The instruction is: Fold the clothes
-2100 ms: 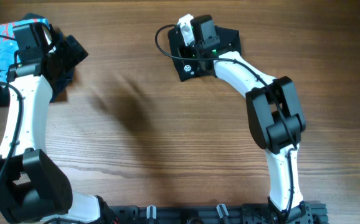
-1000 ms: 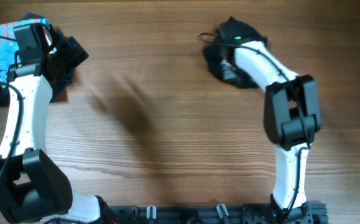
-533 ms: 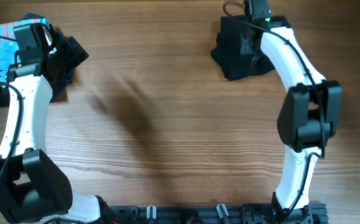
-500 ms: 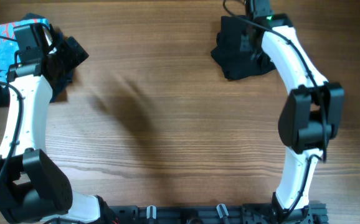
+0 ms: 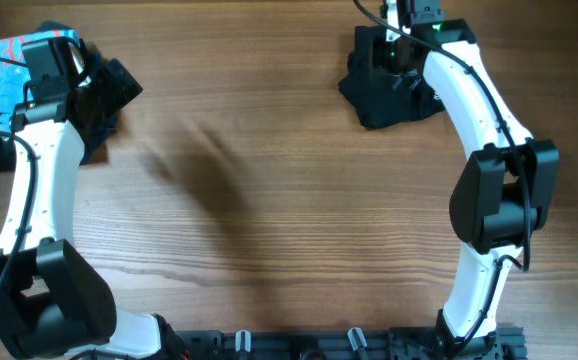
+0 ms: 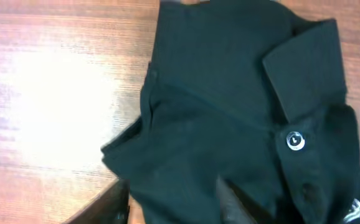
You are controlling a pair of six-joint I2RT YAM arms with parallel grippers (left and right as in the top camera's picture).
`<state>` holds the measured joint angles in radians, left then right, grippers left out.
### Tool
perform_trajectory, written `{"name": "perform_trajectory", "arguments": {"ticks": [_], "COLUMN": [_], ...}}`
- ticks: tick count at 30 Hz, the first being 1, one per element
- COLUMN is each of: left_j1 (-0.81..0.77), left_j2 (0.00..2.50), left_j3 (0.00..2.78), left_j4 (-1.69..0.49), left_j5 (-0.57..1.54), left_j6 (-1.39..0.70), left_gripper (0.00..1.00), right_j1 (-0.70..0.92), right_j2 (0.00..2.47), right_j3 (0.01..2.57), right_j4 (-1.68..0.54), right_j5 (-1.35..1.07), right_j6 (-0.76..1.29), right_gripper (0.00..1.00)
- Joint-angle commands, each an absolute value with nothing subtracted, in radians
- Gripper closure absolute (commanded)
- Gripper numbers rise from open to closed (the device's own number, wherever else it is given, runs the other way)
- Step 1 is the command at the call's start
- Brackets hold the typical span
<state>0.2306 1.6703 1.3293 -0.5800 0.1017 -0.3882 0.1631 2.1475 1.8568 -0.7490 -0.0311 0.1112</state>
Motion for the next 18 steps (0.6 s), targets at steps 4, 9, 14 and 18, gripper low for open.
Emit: {"name": "perform_trajectory", "arguments": {"ticks": [4, 9, 14, 18], "left_j1": [0.233, 0.233, 0.233, 0.233], "left_j2": [1.686, 1.686, 1.686, 1.686], "left_j3": [1.341, 1.341, 1.341, 1.341], "left_j4": [-0.582, -0.596, -0.598, -0.598], "left_j5": [0.095, 0.095, 0.095, 0.095], "left_j6": [-0.397, -0.397, -0.397, -0.397], "left_gripper": [0.0, 0.0, 0.0, 0.0], "right_j1": [0.17, 0.167, 0.163, 0.162], "right_j2": [2.188, 2.231, 2.287, 2.336], "right_j3": [1.837, 1.837, 1.837, 1.837], "right_j4": [-0.634, -0.626, -0.612, -0.603], "right_j5": [-0.006, 0.161, 0.166, 0.147], "right_j6": [0.236, 0.352, 0.37, 0.393], "right_gripper": [0.96, 0.96, 0.96, 0.96]}}
